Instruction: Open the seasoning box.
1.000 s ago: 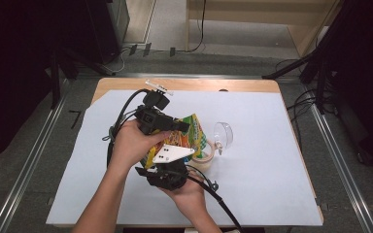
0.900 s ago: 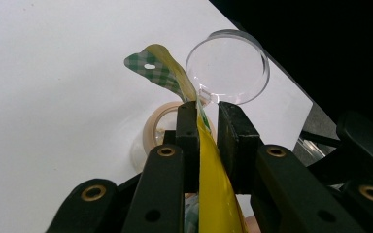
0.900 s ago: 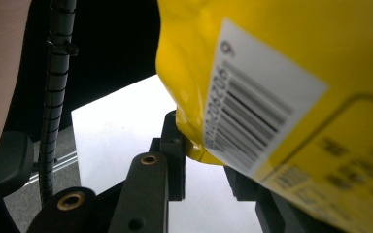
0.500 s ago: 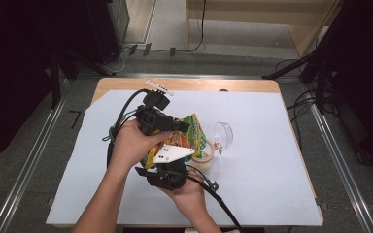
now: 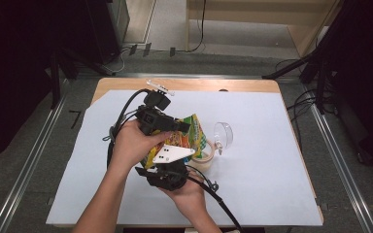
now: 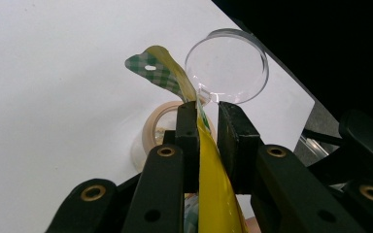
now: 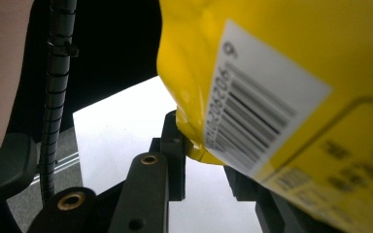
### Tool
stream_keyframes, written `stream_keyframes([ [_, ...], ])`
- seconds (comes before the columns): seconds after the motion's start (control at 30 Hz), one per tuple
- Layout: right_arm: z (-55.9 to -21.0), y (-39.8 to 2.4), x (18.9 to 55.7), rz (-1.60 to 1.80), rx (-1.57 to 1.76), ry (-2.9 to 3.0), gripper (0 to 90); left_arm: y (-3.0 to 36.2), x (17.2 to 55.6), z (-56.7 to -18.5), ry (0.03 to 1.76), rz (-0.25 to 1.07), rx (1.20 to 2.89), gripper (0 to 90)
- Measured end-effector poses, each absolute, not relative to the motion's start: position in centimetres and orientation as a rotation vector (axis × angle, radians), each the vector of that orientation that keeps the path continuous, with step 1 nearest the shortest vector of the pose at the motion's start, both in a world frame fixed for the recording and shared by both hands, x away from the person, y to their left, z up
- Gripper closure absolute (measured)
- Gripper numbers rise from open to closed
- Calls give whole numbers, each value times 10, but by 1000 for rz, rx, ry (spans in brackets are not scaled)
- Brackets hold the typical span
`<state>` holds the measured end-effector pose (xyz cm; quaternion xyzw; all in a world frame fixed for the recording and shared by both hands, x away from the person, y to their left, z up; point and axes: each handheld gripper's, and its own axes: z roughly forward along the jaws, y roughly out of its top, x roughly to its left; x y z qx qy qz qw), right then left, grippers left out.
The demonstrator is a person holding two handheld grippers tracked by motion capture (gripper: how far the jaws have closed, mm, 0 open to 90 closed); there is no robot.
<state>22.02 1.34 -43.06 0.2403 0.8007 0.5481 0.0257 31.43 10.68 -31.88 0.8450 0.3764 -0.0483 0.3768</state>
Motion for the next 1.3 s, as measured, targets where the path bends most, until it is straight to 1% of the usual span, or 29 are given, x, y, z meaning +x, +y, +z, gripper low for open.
stream_keyframes([
  [1.3, -429, 11, 220, 1663, 739, 2472, 736, 106, 319, -320, 968, -146, 2160, 795],
])
